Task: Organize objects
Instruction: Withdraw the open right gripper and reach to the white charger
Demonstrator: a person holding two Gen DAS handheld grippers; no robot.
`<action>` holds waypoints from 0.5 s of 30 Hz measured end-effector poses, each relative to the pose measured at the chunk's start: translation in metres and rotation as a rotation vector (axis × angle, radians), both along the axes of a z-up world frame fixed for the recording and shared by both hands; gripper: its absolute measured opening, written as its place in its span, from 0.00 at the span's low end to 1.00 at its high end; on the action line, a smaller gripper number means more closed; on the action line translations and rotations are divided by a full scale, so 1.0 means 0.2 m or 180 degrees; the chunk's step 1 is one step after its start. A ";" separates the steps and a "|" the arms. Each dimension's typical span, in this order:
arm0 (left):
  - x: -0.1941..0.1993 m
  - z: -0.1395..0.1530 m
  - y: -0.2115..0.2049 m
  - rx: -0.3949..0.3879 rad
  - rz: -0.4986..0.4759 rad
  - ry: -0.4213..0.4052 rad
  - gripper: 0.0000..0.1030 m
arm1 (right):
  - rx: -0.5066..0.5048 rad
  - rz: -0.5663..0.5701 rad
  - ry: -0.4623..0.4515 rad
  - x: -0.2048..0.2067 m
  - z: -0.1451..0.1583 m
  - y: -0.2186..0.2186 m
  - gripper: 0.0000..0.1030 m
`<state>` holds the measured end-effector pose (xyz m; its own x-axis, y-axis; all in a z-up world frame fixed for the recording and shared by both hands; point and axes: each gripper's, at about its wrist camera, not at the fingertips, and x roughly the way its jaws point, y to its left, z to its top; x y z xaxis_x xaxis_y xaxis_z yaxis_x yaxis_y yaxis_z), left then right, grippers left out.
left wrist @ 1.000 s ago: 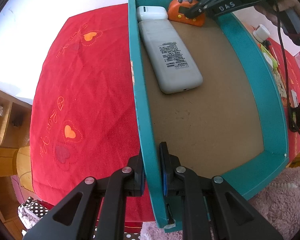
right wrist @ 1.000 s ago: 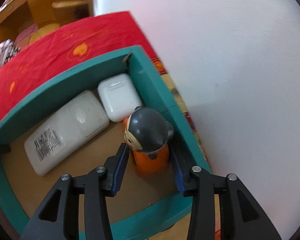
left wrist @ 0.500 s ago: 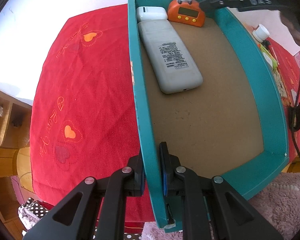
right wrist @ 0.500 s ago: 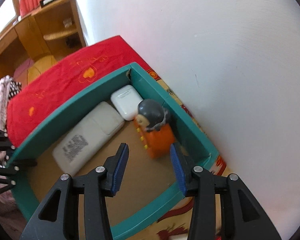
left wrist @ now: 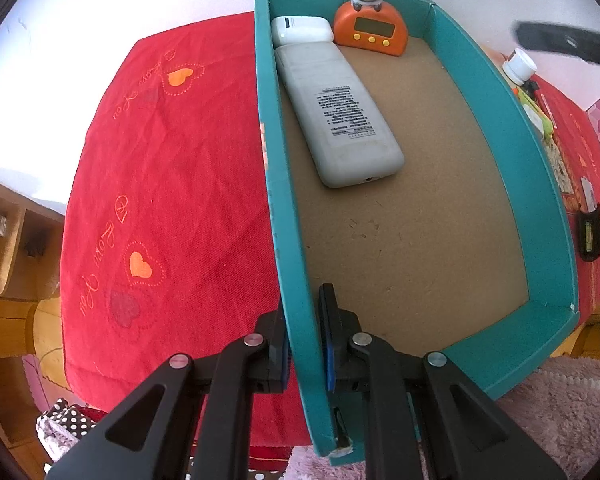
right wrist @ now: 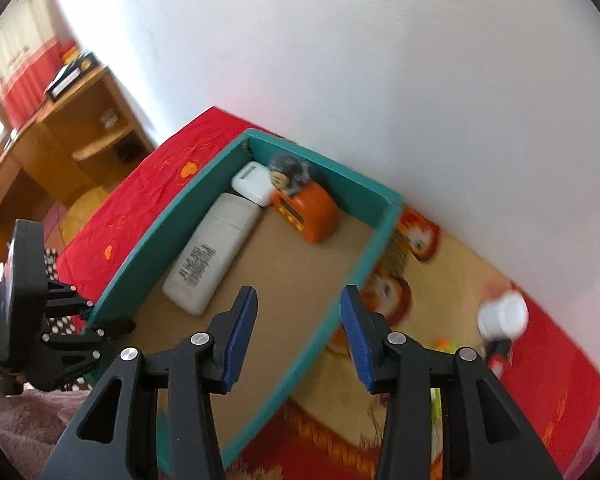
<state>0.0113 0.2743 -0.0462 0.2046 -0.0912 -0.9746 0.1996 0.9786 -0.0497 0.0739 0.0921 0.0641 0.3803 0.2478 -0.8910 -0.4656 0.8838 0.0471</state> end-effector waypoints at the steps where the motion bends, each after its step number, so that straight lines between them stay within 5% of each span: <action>1: 0.00 0.00 0.00 0.0000 -0.0002 -0.0004 0.11 | 0.0010 -0.0116 0.0000 -0.03 0.01 -0.05 0.43; 15: 0.00 0.01 -0.01 0.0007 -0.0012 0.0003 0.11 | 0.0436 -0.1429 0.0523 -0.21 -0.24 -0.57 0.44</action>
<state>0.0121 0.2731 -0.0446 0.2032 -0.0897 -0.9750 0.2032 0.9780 -0.0476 0.0317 -0.0211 0.0154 0.3337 0.2108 -0.9188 -0.0170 0.9759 0.2177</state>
